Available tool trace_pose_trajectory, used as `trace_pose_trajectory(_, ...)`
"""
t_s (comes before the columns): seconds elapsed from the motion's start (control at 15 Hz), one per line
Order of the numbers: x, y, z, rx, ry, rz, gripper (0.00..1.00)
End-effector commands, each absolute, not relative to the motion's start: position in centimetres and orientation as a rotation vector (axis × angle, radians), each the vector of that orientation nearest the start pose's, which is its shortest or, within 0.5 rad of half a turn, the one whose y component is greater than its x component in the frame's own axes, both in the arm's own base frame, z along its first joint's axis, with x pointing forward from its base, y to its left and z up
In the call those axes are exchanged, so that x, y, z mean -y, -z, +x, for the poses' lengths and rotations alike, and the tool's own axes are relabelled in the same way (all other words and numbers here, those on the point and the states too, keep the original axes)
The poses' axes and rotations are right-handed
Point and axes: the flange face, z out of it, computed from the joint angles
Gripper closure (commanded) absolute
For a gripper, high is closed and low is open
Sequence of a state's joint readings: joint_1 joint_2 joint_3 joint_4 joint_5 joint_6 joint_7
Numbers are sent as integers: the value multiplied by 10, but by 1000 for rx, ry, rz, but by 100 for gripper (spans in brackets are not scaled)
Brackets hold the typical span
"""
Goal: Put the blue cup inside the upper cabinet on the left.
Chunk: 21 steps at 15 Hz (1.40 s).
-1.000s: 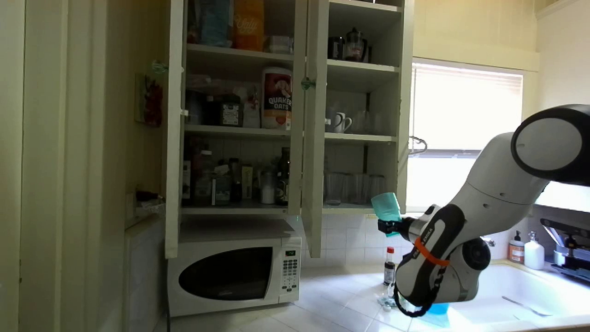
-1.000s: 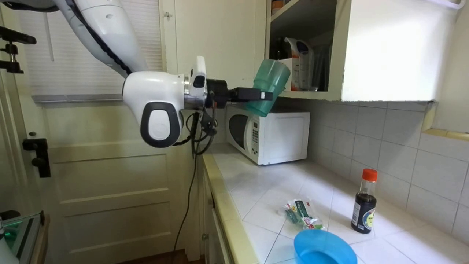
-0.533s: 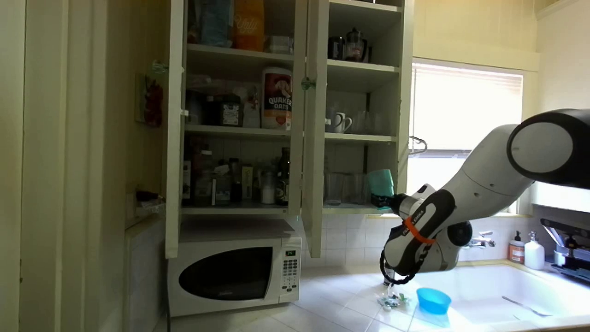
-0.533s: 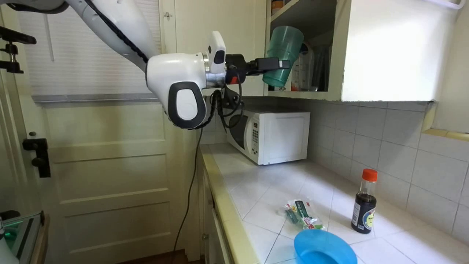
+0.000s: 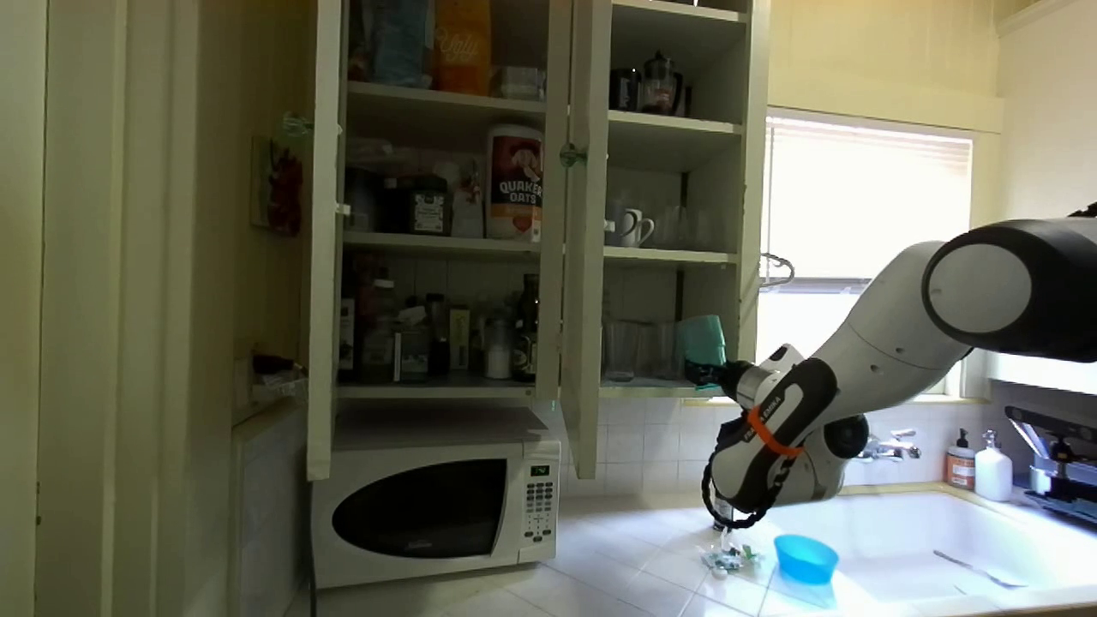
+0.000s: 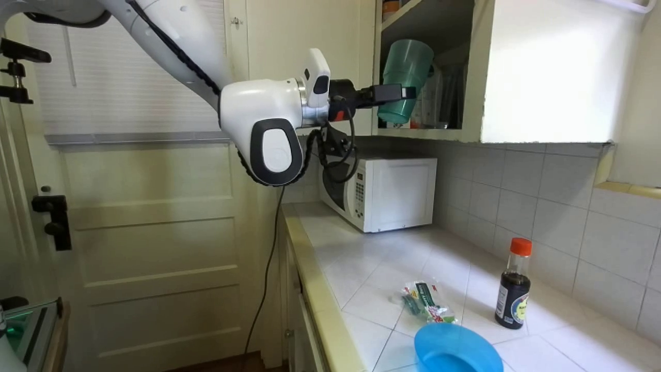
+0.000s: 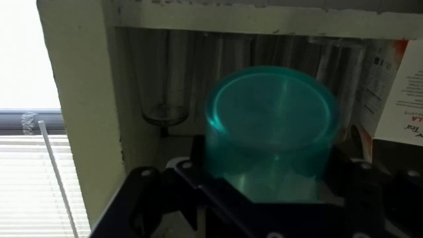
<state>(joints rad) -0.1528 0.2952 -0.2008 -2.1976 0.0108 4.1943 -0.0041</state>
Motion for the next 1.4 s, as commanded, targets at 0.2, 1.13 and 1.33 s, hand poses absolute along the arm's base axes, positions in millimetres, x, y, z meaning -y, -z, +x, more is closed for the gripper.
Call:
trace_pose_trajectory(0.2, 195, -469, 572, -231, 2729, -2136, 44)
trace_pose_trajectory(1.13, 198, -453, 632, -169, 2846, -2045, 44)
trace_pose_trajectory(1.33, 193, -448, 636, -192, 2835, -2018, 44)
